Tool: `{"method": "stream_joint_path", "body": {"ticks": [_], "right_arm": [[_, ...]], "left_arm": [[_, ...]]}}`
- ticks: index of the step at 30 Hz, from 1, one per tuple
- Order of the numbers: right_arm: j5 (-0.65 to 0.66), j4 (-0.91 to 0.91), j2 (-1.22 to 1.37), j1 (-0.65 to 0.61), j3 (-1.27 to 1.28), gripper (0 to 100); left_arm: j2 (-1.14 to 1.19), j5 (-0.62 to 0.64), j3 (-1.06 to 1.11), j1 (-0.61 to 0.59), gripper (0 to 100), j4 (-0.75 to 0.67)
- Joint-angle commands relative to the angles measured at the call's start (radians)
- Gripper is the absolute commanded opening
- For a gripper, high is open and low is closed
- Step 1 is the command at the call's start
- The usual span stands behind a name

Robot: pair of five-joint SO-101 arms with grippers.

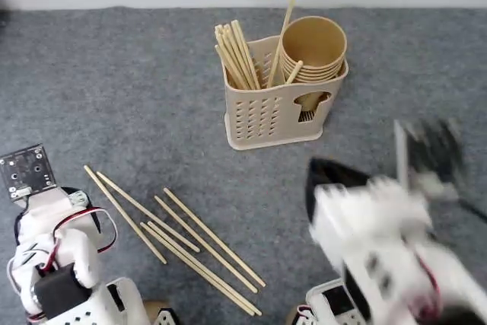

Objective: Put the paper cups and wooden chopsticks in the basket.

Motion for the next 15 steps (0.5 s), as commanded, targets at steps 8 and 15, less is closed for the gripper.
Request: {"method": "stream_joint_path", "body": {"ticks": [8,15], "right_arm": [[-0.008,-0.068,-0.567,0.010,0.580,0.8],[-0.006,-0.084,-0.621,0.088,0.686,0.8]], "left_arm": [[0.000,0.011,-0.070,0.005,1,0.038],[0.121,0.012,-0.140,0.031,1,0.086]]}}
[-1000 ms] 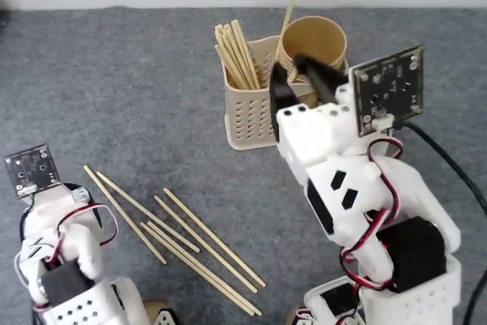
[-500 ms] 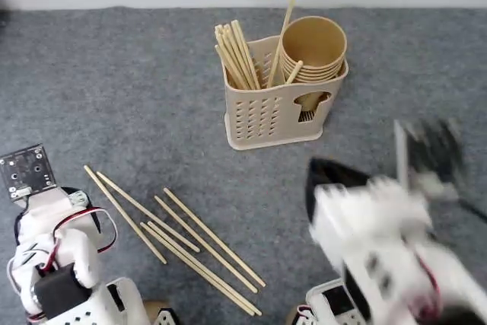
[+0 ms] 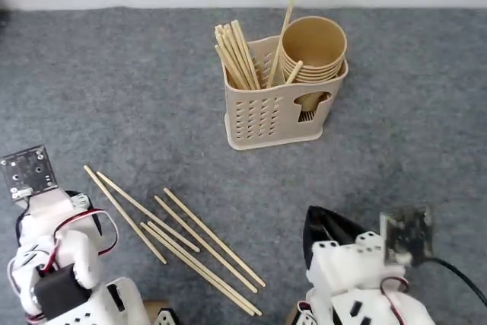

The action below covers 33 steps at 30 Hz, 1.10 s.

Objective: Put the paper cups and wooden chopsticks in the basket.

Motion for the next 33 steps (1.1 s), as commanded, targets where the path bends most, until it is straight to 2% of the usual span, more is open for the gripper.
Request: {"method": "stream_joint_path", "body": {"ticks": [1,5,9,16,20,24,33], "right_arm": [[-0.006,-0.013,-0.004,0.081,0.000,0.8],[-0.005,0.015,-0.016,0.107,0.002,0.8],[0.035,0.022,-0.016,0.107,0.005,0.8],[0.066,0.021,-0.016,0.107,0.006,0.9],[0.066,0.019,-0.016,0.107,0.012,0.9],[0.071,0.019,-0.016,0.107,0.046,0.9],[0.071,0.019,-0.016,0.107,0.046,0.9]], "left_arm": [[0.146,0.012,-0.128,0.046,1,0.057],[0.391,0.086,-0.248,0.106,1,0.146],[0.608,0.101,-0.311,0.137,1,0.150],[0.895,0.104,-0.314,0.149,1,-0.011],[1.034,0.203,-0.317,0.149,1,-0.095],[1.155,0.224,-0.318,0.149,3,-0.189],[1.278,0.288,-0.323,0.149,11,-0.344]]}}
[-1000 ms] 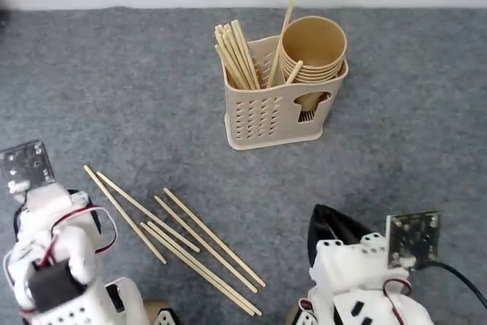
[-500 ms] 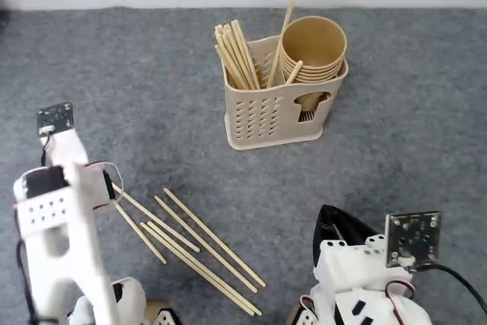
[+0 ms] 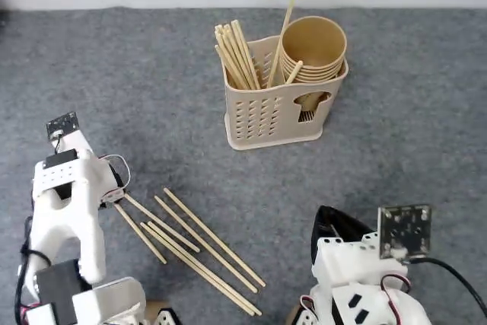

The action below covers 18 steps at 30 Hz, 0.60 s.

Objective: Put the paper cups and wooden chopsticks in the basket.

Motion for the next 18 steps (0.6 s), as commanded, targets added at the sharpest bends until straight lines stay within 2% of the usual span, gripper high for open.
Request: {"method": "stream_joint_path", "body": {"ticks": [1,9,18], "right_arm": [[0.012,0.002,0.002,0.008,-0.002,0.9],[0.012,0.002,0.002,0.008,-0.002,0.9],[0.012,0.002,0.002,0.008,-0.002,0.9]], "left_arm": [[0.005,0.017,-0.054,0.008,11,-0.069],[0.006,0.018,-0.050,0.008,20,-0.083],[0.008,0.066,-0.013,0.008,20,-0.084]]}}
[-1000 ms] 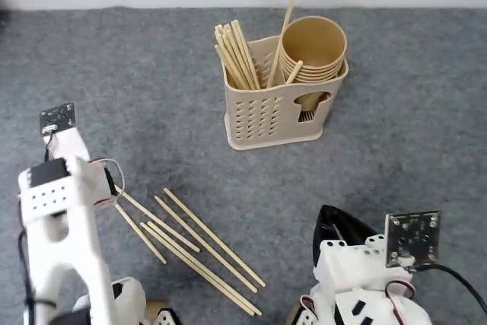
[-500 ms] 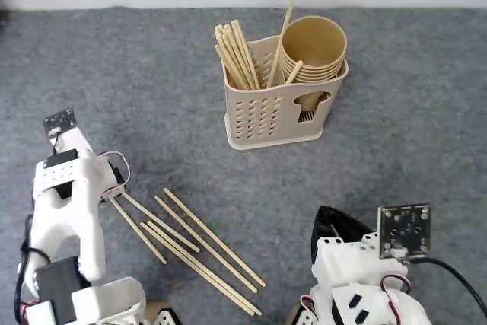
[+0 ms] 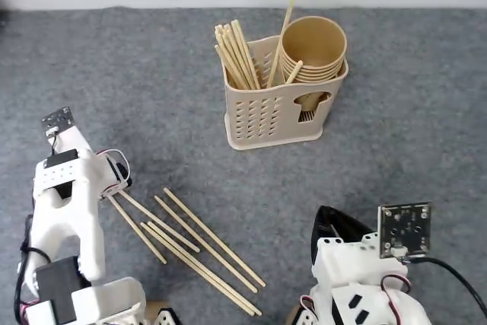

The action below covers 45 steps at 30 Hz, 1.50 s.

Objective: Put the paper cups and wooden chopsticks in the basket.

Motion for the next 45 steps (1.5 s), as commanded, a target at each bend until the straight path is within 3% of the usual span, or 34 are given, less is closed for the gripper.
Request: {"method": "stream_joint_path", "body": {"ticks": [1,8,15,24,30,36,40,45], "right_arm": [[0.012,0.002,0.002,0.010,-0.002,0.9],[0.011,0.002,0.002,0.010,-0.002,0.9],[0.009,0.002,0.002,0.010,-0.002,0.9],[0.009,0.002,0.002,0.010,-0.002,0.9],[0.009,0.002,0.002,0.010,-0.002,0.9],[0.009,0.002,0.002,0.010,-0.002,0.9],[0.009,0.002,0.002,0.010,-0.002,0.9],[0.009,0.002,0.002,0.010,-0.002,0.9]], "left_arm": [[-0.003,0.043,-0.001,0.008,20,-0.021],[-0.006,0.083,0.059,0.008,19,-0.086],[-0.005,0.091,0.067,0.008,1,-0.086],[-0.006,0.091,0.068,0.006,2,-0.084],[-0.015,0.086,0.018,0.002,13,0.091],[-0.005,0.092,0.012,0.000,14,0.104],[-0.005,0.092,0.059,0.000,14,0.074],[-0.005,0.094,0.191,-0.002,14,-0.141]]}}
